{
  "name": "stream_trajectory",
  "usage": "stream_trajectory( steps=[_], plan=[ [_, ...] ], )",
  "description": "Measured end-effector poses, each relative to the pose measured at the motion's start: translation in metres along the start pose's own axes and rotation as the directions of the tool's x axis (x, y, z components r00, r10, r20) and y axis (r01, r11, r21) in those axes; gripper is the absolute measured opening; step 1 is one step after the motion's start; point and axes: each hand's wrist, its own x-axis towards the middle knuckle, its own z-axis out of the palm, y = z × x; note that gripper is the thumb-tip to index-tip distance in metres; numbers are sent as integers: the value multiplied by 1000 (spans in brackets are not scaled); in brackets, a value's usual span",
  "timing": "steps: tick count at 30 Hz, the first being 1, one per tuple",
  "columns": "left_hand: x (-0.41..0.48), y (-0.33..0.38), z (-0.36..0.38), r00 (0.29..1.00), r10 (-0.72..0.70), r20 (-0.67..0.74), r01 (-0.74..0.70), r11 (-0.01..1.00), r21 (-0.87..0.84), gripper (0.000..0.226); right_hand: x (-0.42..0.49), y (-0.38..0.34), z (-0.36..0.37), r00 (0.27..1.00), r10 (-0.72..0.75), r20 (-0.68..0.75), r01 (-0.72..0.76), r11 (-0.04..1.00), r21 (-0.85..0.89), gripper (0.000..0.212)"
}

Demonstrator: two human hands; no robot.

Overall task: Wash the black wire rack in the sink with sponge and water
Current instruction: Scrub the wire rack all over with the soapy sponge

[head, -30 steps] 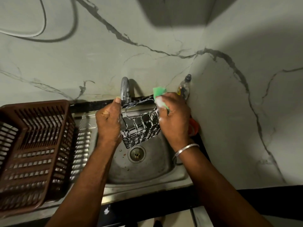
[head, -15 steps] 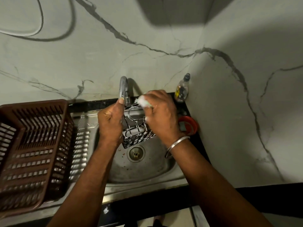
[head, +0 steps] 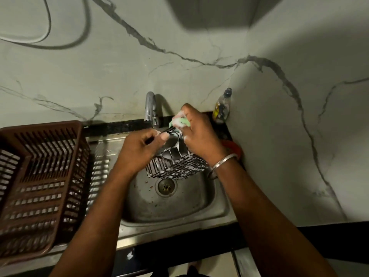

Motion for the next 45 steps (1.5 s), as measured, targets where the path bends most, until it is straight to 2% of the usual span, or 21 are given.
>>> stream_trajectory(
  steps=[1, 3, 5, 8, 9, 12, 15, 18, 22, 24, 25, 27, 29, 30, 33, 35, 37, 39, 40, 43, 45],
  plan=[
    [2, 2, -1, 997, 43, 70, -48, 996, 73, 31, -1, -4, 4, 999, -33, 26, 34, 998, -60, 21],
    [2, 5, -1, 989, 57, 138, -54, 998, -26, 27, -3, -11, 11, 994, -105, 35, 109, 984, -144, 25],
    [1, 4, 2, 995, 38, 88, -22, 985, -173, 28, -1, -13, 11, 988, -154, 12, 154, 975, -161, 25],
    [-1, -1, 9, 998, 1, -60, -11, 987, -161, 23, -7, -14, 14, 976, -194, -96, 174, 967, -185, 25],
    [-3, -3, 11, 996, -10, -84, -8, 979, -206, 24, -13, -15, 16, 970, -211, -120, 185, 963, -197, 28],
    [-8, -4, 11, 997, -19, -80, -9, 939, -344, 26, -34, -11, 17, 932, -340, -128, 304, 923, -235, 31],
    [-7, -6, 13, 994, -69, -82, 34, 927, -373, 31, -45, -4, 10, 923, -306, -231, 255, 940, -226, 31],
    [-4, -7, 13, 981, -141, -131, 55, 859, -509, 33, -56, -7, 12, 915, -397, -72, 352, 873, -337, 29],
    [-4, -6, 21, 968, -145, -204, 31, 879, -476, 54, -55, -8, 11, 920, -345, -185, 274, 905, -326, 21],
    [-4, -2, 21, 950, -181, -254, 27, 859, -511, 55, -59, -10, 12, 906, -414, -82, 361, 860, -361, 20],
    [-4, 1, 20, 945, -200, -259, 39, 854, -518, 52, -61, -10, 11, 905, -418, -79, 369, 864, -341, 18],
    [-7, 6, 18, 944, -207, -257, 63, 877, -477, 46, -55, -7, 3, 920, -275, -279, 218, 951, -219, 15],
    [-11, 7, 19, 945, -167, -280, 37, 907, -419, 45, -41, -4, -6, 854, -89, -512, 48, 995, -92, 10],
    [-12, 7, 20, 946, -154, -284, 27, 914, -405, 46, -34, -7, -6, 840, -62, -539, 22, 996, -81, 7],
    [-12, 8, 19, 945, -138, -298, 15, 925, -380, 51, -30, -30, 14, 919, -189, -347, 151, 980, -133, 9],
    [-10, 4, 21, 944, -124, -307, -9, 917, -399, 56, -34, -35, 23, 940, -261, -220, 243, 964, -105, 14],
    [-11, 1, 20, 935, -155, -319, 5, 906, -424, 69, -34, -31, 22, 940, -286, -188, 275, 958, -82, 11],
    [-13, -4, 20, 935, -188, -300, 36, 894, -446, 92, -33, -31, 23, 948, -258, -187, 248, 966, -76, 8],
    [-14, -7, 20, 934, -217, -285, 58, 875, -480, 93, -32, -32, 25, 951, -264, -158, 255, 964, -77, 8],
    [-13, -6, 16, 904, -296, -310, 73, 818, -571, 52, -28, -26, 23, 949, -306, -82, 296, 948, -118, 13],
    [-13, -7, 15, 901, -289, -325, 60, 823, -564, 55, -23, -17, 17, 952, -249, -176, 222, 962, -159, 15]
  ],
)
